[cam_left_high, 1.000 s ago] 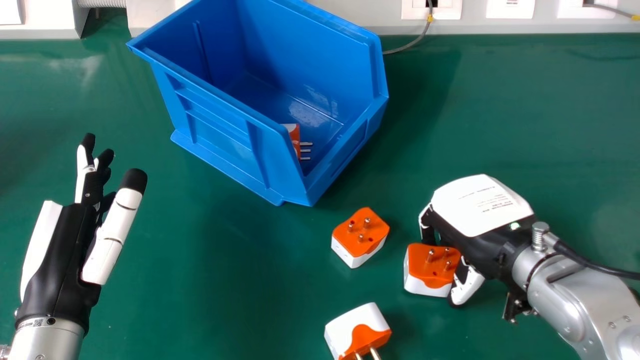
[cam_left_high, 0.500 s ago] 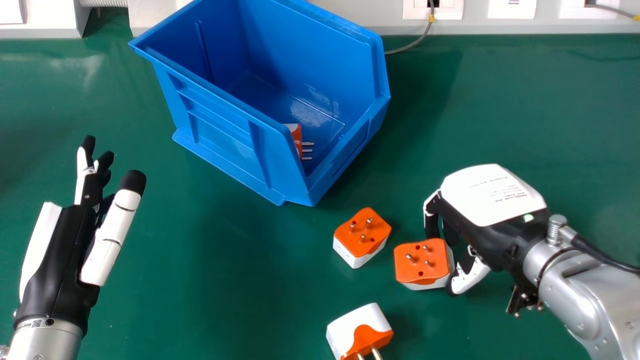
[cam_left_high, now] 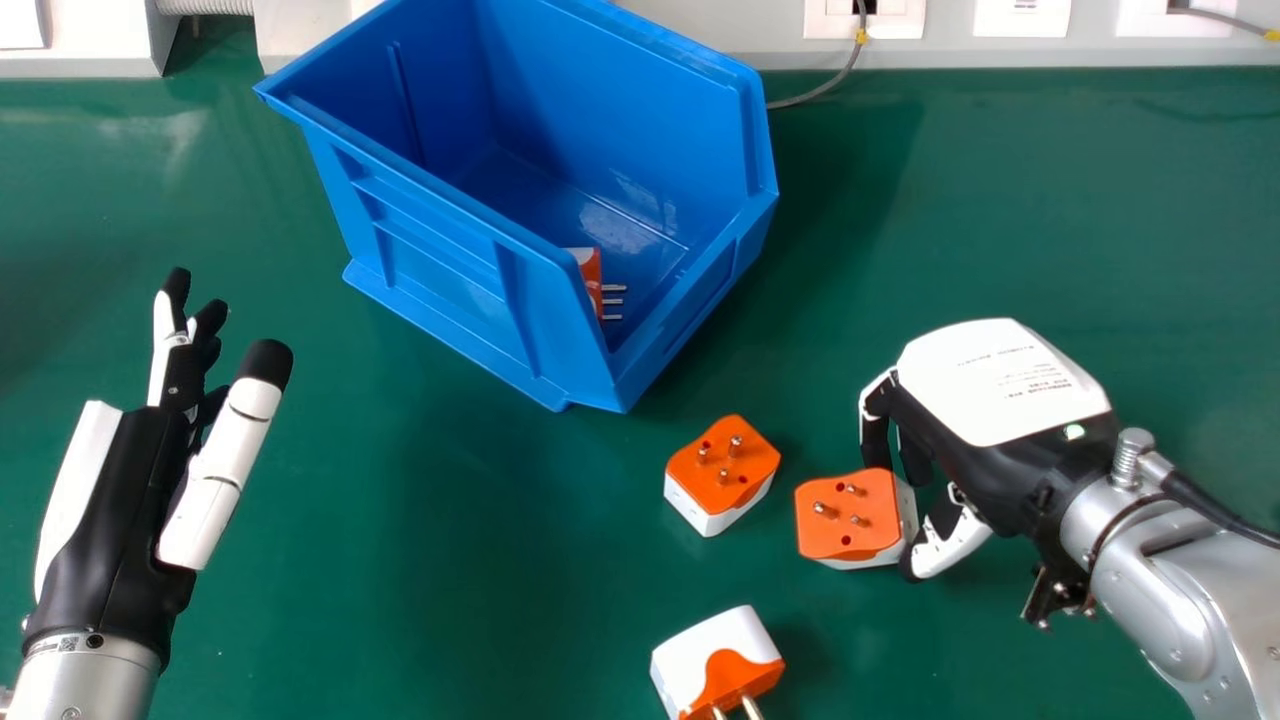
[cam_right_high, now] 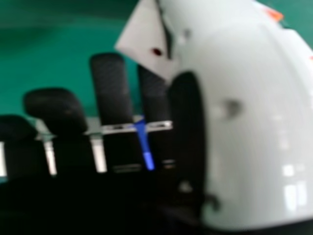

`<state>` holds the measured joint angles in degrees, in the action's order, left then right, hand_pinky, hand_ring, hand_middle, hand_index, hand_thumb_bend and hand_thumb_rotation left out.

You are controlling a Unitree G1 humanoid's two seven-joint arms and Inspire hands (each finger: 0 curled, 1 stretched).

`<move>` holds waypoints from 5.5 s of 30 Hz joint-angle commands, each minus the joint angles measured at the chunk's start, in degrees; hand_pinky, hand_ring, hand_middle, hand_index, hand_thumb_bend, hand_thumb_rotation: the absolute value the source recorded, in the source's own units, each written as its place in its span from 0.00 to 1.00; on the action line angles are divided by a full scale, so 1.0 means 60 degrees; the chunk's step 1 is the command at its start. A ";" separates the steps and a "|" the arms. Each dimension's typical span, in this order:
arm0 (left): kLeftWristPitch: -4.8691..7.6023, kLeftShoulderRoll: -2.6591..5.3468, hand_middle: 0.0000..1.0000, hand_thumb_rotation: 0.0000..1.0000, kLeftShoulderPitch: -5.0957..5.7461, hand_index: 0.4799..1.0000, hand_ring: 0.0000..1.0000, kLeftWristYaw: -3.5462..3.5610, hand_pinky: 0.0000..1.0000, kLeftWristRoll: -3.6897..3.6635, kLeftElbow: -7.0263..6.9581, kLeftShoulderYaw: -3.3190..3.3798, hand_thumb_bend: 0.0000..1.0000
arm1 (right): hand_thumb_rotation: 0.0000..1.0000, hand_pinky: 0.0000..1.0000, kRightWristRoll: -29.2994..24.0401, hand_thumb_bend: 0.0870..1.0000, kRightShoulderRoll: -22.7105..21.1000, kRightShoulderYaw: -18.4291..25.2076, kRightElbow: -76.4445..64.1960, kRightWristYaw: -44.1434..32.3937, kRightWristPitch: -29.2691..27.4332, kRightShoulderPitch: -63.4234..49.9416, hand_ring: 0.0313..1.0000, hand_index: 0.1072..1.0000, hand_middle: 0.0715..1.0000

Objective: Pick all objects and put in blue box

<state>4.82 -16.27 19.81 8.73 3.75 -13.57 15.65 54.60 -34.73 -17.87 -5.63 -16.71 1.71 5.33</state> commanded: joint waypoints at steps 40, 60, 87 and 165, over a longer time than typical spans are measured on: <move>-0.0073 -0.0024 1.00 1.00 -0.0047 0.99 1.00 0.0017 0.94 -0.0276 -0.0384 -0.0094 0.65 | 0.62 0.77 0.0886 0.68 0.0614 -0.0603 -0.0599 -0.1717 0.1686 -0.0145 0.87 0.91 0.93; 0.0041 -0.0013 1.00 1.00 0.0001 0.99 1.00 0.0063 0.94 -0.0386 -0.0528 -0.0097 0.63 | 0.35 0.60 0.1221 0.56 0.0706 -0.1100 0.0670 -0.0118 0.1149 0.0006 0.66 0.66 0.70; -0.0089 0.0008 1.00 1.00 0.0010 0.99 1.00 0.0118 0.94 -0.0357 -0.0656 -0.0084 0.62 | 0.13 0.38 0.0261 0.44 0.1206 -0.0925 0.1219 0.0218 0.1760 0.0030 0.44 0.43 0.48; 0.0491 -0.0080 1.00 1.00 0.0465 0.96 0.99 -0.0124 0.91 0.0076 -0.0251 -0.0101 0.70 | 0.13 0.06 -0.1093 0.45 0.4843 -0.0996 0.7404 0.2835 0.1356 0.8887 0.08 0.41 0.12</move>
<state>6.80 -16.49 22.33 8.47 3.55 -13.99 14.91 48.75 -6.16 -23.51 37.27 -1.34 10.78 54.31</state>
